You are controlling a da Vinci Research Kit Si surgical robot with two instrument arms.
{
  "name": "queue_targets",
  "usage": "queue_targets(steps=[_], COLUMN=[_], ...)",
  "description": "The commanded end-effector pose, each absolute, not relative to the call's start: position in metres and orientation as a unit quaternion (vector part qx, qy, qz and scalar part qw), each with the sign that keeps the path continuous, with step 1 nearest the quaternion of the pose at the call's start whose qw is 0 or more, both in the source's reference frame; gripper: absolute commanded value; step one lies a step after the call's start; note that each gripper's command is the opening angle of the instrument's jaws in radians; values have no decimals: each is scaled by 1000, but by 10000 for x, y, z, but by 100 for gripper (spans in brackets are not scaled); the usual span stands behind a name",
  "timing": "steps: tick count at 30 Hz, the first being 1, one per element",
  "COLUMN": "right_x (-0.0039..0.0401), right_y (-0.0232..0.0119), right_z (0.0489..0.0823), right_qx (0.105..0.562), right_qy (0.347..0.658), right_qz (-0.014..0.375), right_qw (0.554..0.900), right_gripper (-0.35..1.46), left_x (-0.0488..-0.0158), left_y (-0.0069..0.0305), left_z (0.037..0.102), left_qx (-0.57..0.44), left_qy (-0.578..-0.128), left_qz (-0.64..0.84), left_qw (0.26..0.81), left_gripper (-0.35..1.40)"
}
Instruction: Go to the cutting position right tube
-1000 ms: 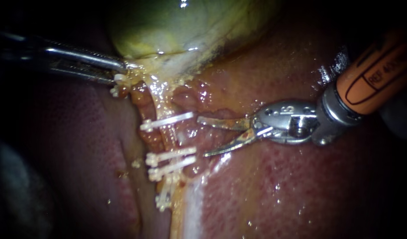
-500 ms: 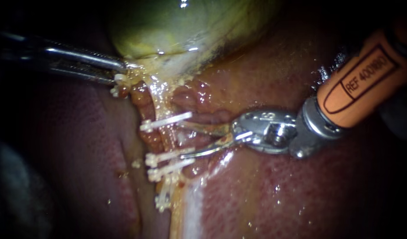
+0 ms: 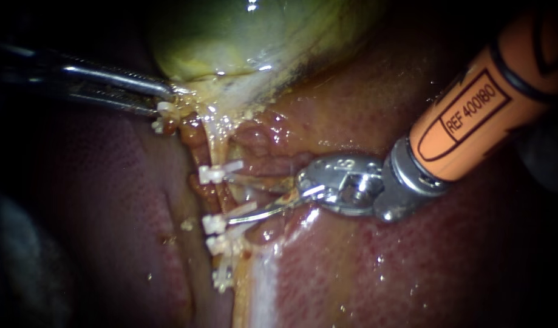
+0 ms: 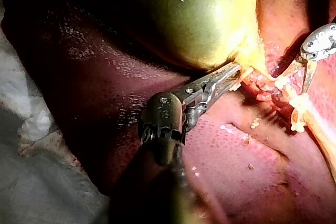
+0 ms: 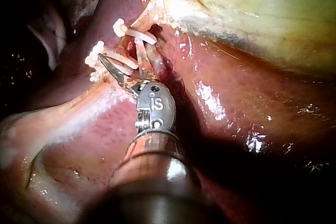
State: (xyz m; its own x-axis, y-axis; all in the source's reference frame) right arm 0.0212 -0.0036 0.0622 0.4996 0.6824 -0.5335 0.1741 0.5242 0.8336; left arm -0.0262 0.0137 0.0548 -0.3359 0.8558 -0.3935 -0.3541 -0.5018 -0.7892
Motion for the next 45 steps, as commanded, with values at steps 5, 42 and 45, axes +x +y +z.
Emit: queue_targets(steps=[5, 42, 45], right_x=[215, 244, 252], right_y=[-37, -49, -50], right_z=[621, 631, 630], right_qx=[456, 477, 476], right_qy=[469, 486, 492], right_qz=[172, 175, 173], right_qw=[737, 711, 708], right_gripper=[140, 134, 134], left_x=[-262, -264, -264], left_y=[137, 137, 137], left_z=[548, 547, 547], left_qx=[-417, -416, -416], left_qy=[-301, -301, -301], left_qz=[760, 760, 760], left_qw=[398, 399, 399], left_gripper=[-35, -35, -35])
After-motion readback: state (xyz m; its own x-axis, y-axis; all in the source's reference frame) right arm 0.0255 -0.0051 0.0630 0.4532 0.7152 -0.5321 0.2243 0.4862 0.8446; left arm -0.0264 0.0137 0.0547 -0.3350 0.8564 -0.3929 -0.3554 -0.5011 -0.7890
